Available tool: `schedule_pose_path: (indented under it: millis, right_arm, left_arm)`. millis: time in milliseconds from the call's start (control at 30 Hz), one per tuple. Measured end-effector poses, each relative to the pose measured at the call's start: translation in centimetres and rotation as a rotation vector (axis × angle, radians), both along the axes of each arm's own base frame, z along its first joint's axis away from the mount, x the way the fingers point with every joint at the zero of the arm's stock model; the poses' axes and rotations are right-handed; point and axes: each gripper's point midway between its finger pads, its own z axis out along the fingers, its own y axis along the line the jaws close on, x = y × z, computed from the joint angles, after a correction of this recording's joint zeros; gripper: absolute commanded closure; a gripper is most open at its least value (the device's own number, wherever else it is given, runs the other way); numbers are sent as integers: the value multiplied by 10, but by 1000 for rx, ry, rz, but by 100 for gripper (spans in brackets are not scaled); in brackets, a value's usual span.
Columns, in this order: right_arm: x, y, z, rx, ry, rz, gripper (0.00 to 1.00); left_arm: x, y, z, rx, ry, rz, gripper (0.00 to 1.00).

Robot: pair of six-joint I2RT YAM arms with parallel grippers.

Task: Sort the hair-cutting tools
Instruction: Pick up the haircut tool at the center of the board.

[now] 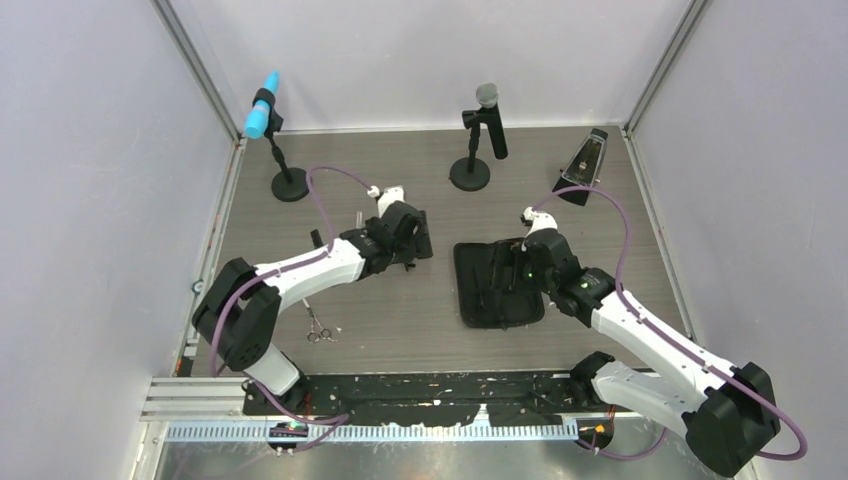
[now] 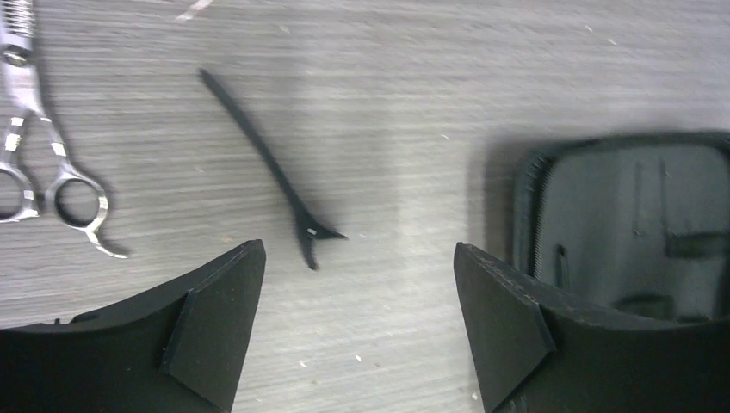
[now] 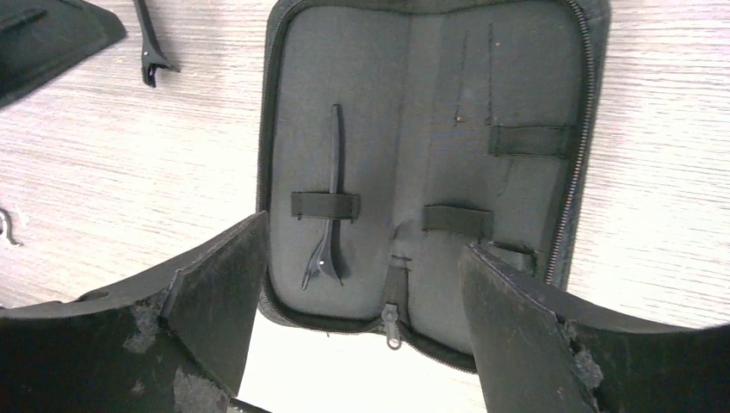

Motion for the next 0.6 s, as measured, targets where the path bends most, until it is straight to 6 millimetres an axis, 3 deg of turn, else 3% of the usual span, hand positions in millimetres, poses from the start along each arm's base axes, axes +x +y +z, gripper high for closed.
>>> schedule_pose_path:
  millis: [233,333,433,600]
  right_arm:
    - [-1,-10,-2,-45,-7,-22,12]
    - [-1,-12,-3,-57,-7,-24,12]
    - [0,-14,-3,-64,-10,-26,12]
    - [0,-15,-3,-68,-12,-30,12]
  left_arm:
    - [20,34,-25,77,60,86,32]
    - [28,34,-34,98,88,91,42]
    - [37,27,-42,103,112,86,44]
    - [34,27,-57,117,155,72,52]
